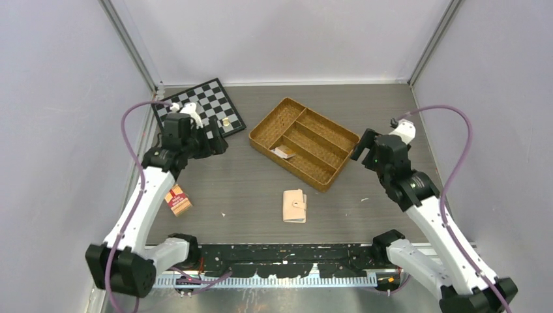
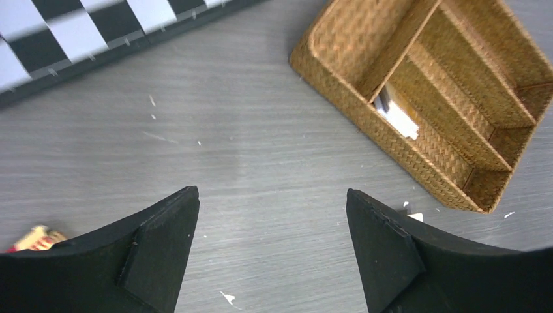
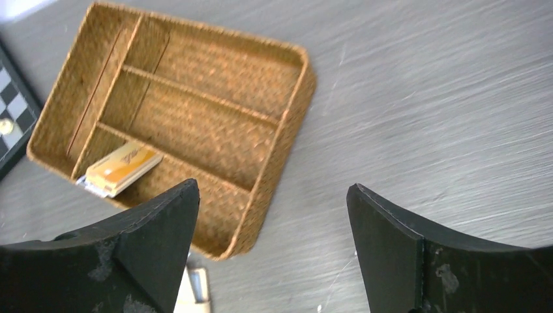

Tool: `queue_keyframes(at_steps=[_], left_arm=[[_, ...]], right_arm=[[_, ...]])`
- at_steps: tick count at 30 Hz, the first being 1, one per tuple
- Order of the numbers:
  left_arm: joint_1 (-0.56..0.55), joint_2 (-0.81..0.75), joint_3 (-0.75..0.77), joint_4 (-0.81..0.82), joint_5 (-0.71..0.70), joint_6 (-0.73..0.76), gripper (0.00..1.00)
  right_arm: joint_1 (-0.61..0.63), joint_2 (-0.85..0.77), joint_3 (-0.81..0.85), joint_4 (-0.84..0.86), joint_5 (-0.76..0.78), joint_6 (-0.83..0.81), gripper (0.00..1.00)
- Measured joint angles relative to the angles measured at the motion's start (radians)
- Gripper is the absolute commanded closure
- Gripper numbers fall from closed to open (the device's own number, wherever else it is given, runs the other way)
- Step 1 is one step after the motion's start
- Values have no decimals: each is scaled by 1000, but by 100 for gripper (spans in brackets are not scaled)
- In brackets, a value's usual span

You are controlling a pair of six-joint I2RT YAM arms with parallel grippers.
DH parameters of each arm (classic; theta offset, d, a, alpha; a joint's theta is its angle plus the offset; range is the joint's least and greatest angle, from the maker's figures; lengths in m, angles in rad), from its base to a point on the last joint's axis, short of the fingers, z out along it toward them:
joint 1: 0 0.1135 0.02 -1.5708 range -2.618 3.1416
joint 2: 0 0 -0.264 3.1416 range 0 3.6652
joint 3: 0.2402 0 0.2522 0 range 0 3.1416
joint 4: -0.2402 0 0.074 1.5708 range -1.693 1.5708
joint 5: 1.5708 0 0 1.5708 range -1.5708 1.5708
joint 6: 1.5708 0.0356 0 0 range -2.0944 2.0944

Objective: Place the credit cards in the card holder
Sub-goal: Reset both arms

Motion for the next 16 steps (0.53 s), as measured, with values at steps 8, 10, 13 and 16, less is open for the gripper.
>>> queue_keyframes(at_steps=[8,10,13,16], left_arm=[[-3,-235,-42,7,-68,114,7],[-3,-257,-65,7,-76,126,7],[-3,-259,-79,8,-78,140,7],[-3,-259,-84,10,-78,159,6]], right_arm=[[0,-140,-101,79,146,-144,11],[0,-138,-107,89,157,-161,11],[0,-133,-116,98,161,-177,11],[0,-132,-117,104,163,-183,11]])
